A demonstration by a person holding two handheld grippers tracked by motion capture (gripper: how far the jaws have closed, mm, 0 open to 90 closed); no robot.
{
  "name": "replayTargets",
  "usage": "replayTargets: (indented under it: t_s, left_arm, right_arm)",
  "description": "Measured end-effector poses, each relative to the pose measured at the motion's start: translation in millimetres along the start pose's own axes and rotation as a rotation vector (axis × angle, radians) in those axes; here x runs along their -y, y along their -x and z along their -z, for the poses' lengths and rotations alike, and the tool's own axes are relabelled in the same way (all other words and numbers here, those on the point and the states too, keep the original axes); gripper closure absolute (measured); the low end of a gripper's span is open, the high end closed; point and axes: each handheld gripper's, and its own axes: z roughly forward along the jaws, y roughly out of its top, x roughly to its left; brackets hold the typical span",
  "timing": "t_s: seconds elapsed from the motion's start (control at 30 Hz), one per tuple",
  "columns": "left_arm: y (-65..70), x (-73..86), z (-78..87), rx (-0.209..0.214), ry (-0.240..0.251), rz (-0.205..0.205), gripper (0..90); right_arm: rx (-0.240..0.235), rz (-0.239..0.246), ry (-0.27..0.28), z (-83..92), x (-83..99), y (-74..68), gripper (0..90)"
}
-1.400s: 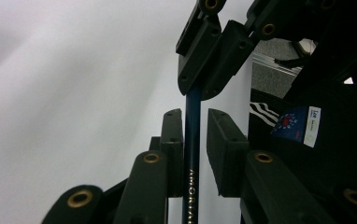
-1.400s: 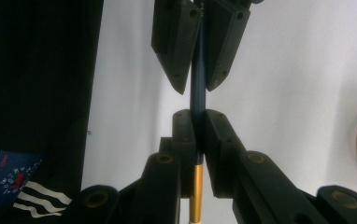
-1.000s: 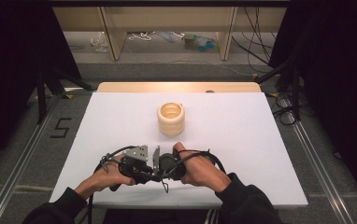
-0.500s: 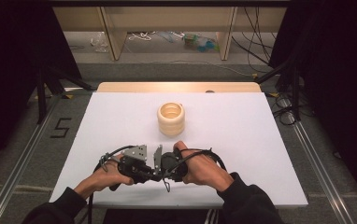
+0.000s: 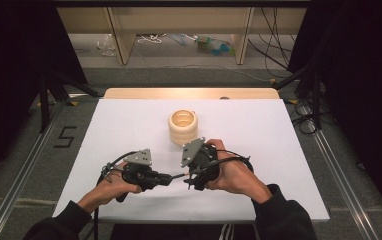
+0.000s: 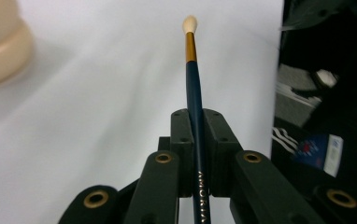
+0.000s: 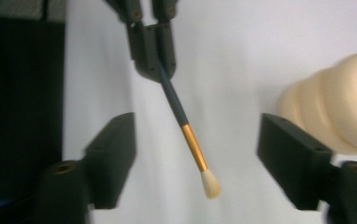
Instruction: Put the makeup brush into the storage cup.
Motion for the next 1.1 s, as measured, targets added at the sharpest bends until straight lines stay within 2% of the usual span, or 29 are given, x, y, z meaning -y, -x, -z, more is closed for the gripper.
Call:
replayTargets:
  t_s: [0.07,0.1,0.13,0.2,0.23,0.3,0.37,0.43,0.5,0.6,0.73,0.8,0.83,0.87,0.9,0.93,0.97,1.0,1.07,1.1]
  left_arm:
    - [-1.3,0.5,2.1,-0.04,0.035,0.018,83.3]
    - [-2.8,0.1,3.4,-0.036,0.043,0.017,83.2]
    - [-2.7,0.1,4.7,-0.06,0.062,0.031,83.2]
    - [-4.9,-0.3,7.2,-0.071,0.098,0.032,83.2]
    - [-4.2,-0.4,8.7,-0.092,0.112,0.053,83.2]
    - [-4.6,-0.7,11.2,-0.108,0.147,0.067,83.2]
    - [-4.6,-0.9,13.8,-0.125,0.177,0.068,83.2]
    - [-3.7,-1.0,15.9,-0.143,0.214,0.08,83.2]
    - [-3.9,-0.9,17.4,-0.149,0.24,0.065,83.2]
    - [-2.4,-0.1,20.1,-0.176,0.28,0.075,83.2]
    - [-0.6,1.6,23.1,-0.197,0.325,0.074,83.2]
    - [-0.3,1.5,24.0,-0.199,0.338,0.066,83.2]
    - [1.4,1.8,23.9,-0.206,0.344,0.086,83.2]
    - [1.3,1.6,24.2,-0.202,0.347,0.072,83.2]
    - [2.1,1.7,23.8,-0.198,0.359,0.085,83.2]
    - [2.1,1.4,24.7,-0.205,0.358,0.073,83.2]
    - [3.1,1.6,24.7,-0.212,0.367,0.087,83.2]
    - [2.6,1.8,25.2,-0.21,0.376,0.073,83.2]
    - [4.3,2.8,25.2,-0.222,0.392,0.092,83.2]
    - [4.1,3.3,25.2,-0.226,0.394,0.078,83.2]
  right_arm:
    - [0.012,-0.054,0.04,3.3,5.7,2.7,24.8]
    - [0.018,-0.088,0.069,4.6,9.5,5.1,24.3]
    - [0.025,-0.119,0.087,5.3,11.7,5.6,22.3]
    - [0.038,-0.19,0.127,6.3,17.1,8.3,22.2]
    - [0.046,-0.213,0.144,7.1,19.6,10.3,21.2]
    - [0.06,-0.27,0.18,8.8,23.6,13.4,20.6]
    - [0.066,-0.317,0.222,9.6,27.8,16.6,18.7]
    - [0.064,-0.355,0.242,9.8,30.5,18.4,17.7]
    - [0.061,-0.4,0.263,9.6,33.2,20.1,16.6]
    - [0.062,-0.434,0.291,8.4,35.3,21.7,16.5]
    - [0.034,-0.483,0.339,7.9,38.1,23.4,16.3]
    - [0.042,-0.503,0.355,6.3,39.6,23.6,16.2]
    - [0.034,-0.507,0.35,5.6,40.4,24.0,16.3]
    - [0.029,-0.516,0.359,4.4,40.8,24.0,16.4]
    - [0.023,-0.527,0.37,3.2,41.2,24.1,16.3]
    - [0.021,-0.535,0.377,2.0,41.5,24.2,16.3]
    - [0.016,-0.54,0.383,0.9,41.8,24.1,16.3]
    - [0.012,-0.548,0.39,0.2,42.2,23.9,16.2]
    - [-0.001,-0.558,0.411,-1.8,42.3,24.2,16.2]
    - [-0.006,-0.568,0.43,-3.7,41.9,23.8,16.2]
